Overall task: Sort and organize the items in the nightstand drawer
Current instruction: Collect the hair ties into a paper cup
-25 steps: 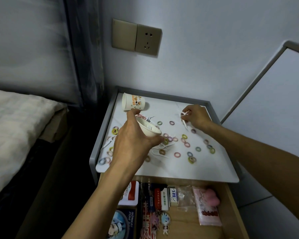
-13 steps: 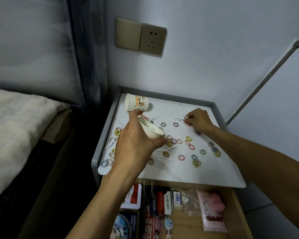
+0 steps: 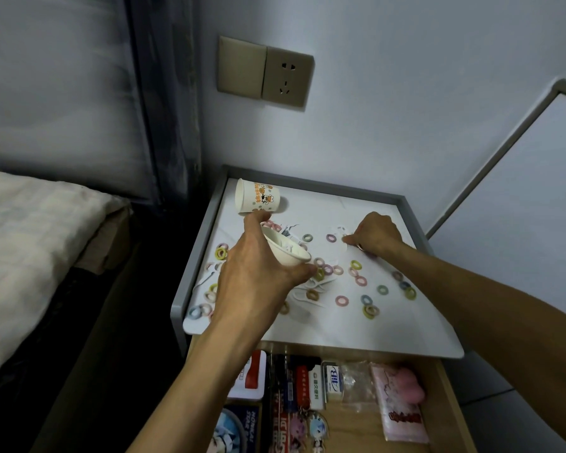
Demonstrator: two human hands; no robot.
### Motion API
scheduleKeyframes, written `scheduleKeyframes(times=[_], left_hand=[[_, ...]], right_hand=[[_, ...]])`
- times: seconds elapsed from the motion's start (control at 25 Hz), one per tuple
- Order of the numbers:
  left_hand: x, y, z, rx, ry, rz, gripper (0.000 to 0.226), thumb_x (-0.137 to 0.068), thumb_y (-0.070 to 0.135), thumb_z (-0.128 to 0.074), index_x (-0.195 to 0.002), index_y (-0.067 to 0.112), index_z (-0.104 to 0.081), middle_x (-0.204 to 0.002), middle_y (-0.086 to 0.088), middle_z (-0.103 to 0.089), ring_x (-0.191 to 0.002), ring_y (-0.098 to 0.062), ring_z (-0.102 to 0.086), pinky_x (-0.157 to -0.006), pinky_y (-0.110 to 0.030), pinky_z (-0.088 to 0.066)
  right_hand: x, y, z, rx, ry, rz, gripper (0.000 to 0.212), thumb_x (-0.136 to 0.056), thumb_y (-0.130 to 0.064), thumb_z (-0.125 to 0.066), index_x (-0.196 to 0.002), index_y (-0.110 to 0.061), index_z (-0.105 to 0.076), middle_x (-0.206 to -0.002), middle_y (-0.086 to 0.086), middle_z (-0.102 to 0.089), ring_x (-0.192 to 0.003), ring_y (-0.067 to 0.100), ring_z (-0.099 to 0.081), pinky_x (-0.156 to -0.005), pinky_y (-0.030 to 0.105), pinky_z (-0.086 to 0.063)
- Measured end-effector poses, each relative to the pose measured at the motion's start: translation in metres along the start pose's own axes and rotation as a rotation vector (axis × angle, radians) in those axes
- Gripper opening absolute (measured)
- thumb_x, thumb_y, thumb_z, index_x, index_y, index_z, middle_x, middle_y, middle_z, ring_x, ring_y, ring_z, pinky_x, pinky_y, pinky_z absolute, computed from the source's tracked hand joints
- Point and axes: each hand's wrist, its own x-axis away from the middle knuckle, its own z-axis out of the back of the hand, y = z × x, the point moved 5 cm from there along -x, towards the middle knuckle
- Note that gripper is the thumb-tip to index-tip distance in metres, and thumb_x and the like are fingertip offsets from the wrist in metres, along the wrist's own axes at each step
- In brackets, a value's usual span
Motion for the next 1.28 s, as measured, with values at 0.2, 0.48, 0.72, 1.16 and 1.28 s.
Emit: scheduleKeyframes(times=[0.2, 0.48, 0.72, 1.16, 1.28], left_hand=[[-0.001, 0.0, 0.0, 0.002, -0.004, 0.003, 0.089, -0.065, 0.036, -0.088, -0.136, 0.031, -0.035, -0.11, 0.012, -0.054, -0.099, -0.014, -0.057, -0.078, -0.026, -0.046], [0.001, 0.0, -0.001, -0.008, -0.022, 0.009, 0.089, -0.066, 0.037, -0.087, -0.137, 0.03, -0.035, -0.111, 0.011, -0.053, -0.1, -0.015, -0.057, -0.077, -0.025, -0.043], [0.002, 0.001, -0.003, -0.043, -0.051, 0.014, 0.089, -0.067, 0.04, -0.086, -0.138, 0.031, -0.033, -0.107, 0.011, -0.049, -0.099, -0.015, -0.052, -0.076, -0.027, -0.04], [0.008, 0.008, -0.016, -0.038, -0.111, -0.054, 0.09, -0.066, 0.037, -0.086, -0.139, 0.031, -0.033, -0.115, 0.012, -0.061, -0.09, -0.006, -0.055, -0.062, -0.01, -0.037], [0.006, 0.007, -0.007, -0.031, -0.058, -0.051, 0.089, -0.064, 0.04, -0.086, -0.136, 0.033, -0.035, -0.111, 0.011, -0.06, -0.094, -0.011, -0.056, -0.069, -0.023, -0.046]], right_hand=[[0.002, -0.022, 0.005, 0.124, -0.059, -0.015, 0.034, -0.077, -0.022, -0.08, -0.068, -0.011, -0.049, -0.082, 0.009, -0.064, -0.075, 0.027, -0.061, -0.053, 0.025, -0.04], [0.006, -0.007, 0.003, 0.109, -0.062, 0.025, 0.016, -0.081, -0.009, -0.068, -0.067, -0.006, -0.06, -0.076, 0.011, -0.071, -0.071, 0.029, -0.069, -0.053, 0.027, -0.049], [0.048, -0.023, 0.044, -0.342, -0.081, 0.251, 0.016, -0.092, -0.004, -0.064, -0.107, -0.002, -0.066, -0.076, 0.008, -0.073, -0.062, 0.017, -0.069, -0.069, 0.031, -0.06], [0.164, -0.14, 0.075, 0.13, -0.371, 1.013, 0.011, -0.086, -0.02, -0.07, -0.094, -0.021, -0.077, -0.081, -0.006, -0.073, -0.071, 0.006, -0.064, -0.067, 0.025, -0.05], [0.141, -0.128, 0.089, -0.194, -0.261, 0.859, 0.009, -0.086, -0.02, -0.074, -0.094, -0.022, -0.077, -0.09, -0.01, -0.075, -0.08, -0.001, -0.066, -0.077, 0.018, -0.051]])
